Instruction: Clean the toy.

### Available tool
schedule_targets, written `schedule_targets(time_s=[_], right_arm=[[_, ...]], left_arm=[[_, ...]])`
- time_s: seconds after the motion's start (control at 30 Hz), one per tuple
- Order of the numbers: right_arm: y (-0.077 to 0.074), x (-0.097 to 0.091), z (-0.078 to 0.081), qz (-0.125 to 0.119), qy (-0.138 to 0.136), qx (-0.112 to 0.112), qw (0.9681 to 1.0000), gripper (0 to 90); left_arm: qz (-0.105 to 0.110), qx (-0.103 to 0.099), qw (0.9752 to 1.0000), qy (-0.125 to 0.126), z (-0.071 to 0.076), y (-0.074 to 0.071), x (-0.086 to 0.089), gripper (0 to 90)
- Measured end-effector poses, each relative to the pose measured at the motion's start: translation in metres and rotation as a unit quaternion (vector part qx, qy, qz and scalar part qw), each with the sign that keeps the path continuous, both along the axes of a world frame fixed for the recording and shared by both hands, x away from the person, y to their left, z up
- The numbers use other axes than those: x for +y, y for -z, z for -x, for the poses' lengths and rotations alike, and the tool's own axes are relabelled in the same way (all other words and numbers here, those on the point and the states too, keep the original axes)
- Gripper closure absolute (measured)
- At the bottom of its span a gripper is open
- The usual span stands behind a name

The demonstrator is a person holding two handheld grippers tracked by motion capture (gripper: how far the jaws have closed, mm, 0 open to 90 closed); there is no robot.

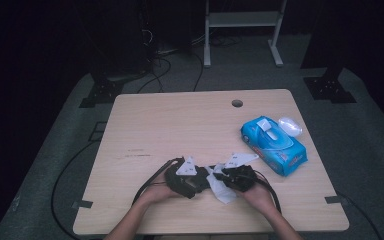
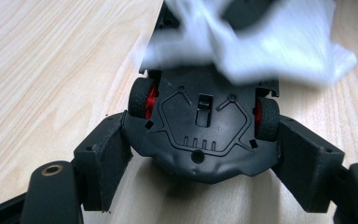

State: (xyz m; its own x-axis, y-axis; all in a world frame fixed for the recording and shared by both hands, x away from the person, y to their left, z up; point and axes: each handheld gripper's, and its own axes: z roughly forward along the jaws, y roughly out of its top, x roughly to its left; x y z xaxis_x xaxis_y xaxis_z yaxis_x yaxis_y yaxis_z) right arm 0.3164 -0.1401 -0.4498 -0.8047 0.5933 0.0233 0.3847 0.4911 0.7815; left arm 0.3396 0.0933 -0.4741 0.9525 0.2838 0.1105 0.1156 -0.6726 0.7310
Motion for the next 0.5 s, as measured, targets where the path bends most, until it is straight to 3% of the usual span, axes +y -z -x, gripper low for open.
schedule_targets(time_s=[0.17, 0.23, 0.3, 0.4, 0.5], right_arm=[[-0.002, -0.024, -0.001, 0.004, 0.05, -0.01, 0.9987, 85.2], [-0.001, -0.018, 0.003, 0.003, 0.04, -0.011, 0.9991, 85.2], [0.0, -0.003, 0.008, 0.0, 0.008, -0.014, 0.9999, 85.1], [0.001, 0.012, 0.013, 0.027, -0.027, -0.032, 0.9987, 84.8], [-0.001, -0.001, 0.009, 0.034, -0.009, -0.033, 0.9988, 84.8]], left_arm=[[-0.002, 0.001, 1.0, 0.003, 0.0, 0.0, 0.0, 23.9], [-0.004, 0.0, 1.0, 0.005, 0.001, -0.001, -0.002, 23.9], [-0.006, -0.001, 1.0, 0.007, 0.003, -0.001, -0.003, 23.9], [-0.011, -0.008, 0.9999, 0.008, 0.005, -0.001, -0.003, 23.9], [-0.003, -0.002, 1.0, 0.005, 0.004, 0.0, -0.002, 23.9]])
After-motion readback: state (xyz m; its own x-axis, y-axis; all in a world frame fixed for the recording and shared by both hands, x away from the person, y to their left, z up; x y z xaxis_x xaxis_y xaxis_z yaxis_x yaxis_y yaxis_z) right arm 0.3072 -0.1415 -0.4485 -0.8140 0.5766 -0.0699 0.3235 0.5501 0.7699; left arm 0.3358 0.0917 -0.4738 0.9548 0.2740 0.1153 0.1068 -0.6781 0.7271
